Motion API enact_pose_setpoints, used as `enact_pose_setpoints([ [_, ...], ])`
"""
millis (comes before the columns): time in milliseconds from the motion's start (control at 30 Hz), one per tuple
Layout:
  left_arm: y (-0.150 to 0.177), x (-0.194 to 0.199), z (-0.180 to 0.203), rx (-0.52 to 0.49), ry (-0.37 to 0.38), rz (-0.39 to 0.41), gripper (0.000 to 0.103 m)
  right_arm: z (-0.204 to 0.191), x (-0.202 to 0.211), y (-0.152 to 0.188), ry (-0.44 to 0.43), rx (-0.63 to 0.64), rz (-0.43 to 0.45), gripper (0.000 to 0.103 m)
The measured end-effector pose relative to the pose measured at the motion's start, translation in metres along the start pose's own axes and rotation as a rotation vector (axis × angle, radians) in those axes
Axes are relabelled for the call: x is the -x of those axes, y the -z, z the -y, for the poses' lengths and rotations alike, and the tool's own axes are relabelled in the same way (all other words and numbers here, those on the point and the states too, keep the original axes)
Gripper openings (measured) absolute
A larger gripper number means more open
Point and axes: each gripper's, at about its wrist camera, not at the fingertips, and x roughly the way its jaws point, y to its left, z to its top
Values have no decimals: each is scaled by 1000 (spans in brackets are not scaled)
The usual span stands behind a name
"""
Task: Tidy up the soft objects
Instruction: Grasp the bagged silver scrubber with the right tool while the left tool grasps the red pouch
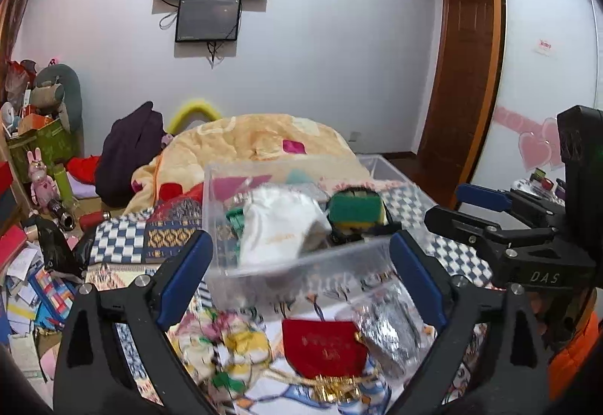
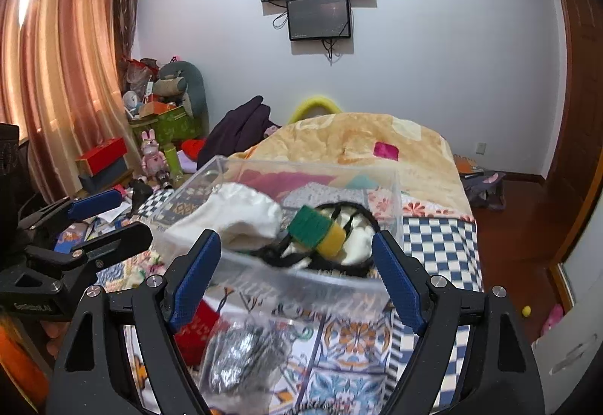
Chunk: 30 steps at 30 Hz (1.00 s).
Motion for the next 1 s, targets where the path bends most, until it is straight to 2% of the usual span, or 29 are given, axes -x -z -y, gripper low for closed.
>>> enact_pose_setpoints([
  [300, 45, 1, 3, -16, -27, -89, 96, -11, -10, 34, -23, 22, -95, 80],
  [500, 66, -6, -3, 12, -8, -154, 96, -17, -24, 53, -65, 18, -175, 80],
  [567, 69, -7, -4, 18, -4, -159, 93, -21, -27, 59, -72, 27, -197, 80],
  [633, 70, -7, -4, 21, 8, -165, 83, -22, -30, 63, -86, 25, -215, 79],
  [700, 71, -8, -2, 19, 23, -172, 79, -23, -31, 67, -94, 26, -227, 73],
  [767, 72, -9, 1, 12, 37, -177, 74, -24, -33, 70, -105, 26, -244, 63],
  [900, 77, -16, 9, -8, 66, -210, 64, -24, -33, 74, -135, 20, -252, 55],
  [967, 80, -21, 12, -11, 77, -234, 62, -23, -33, 75, -147, 21, -256, 42],
  [1000, 82, -24, 13, -10, 79, -247, 61, -23, -34, 76, -151, 21, -259, 40],
])
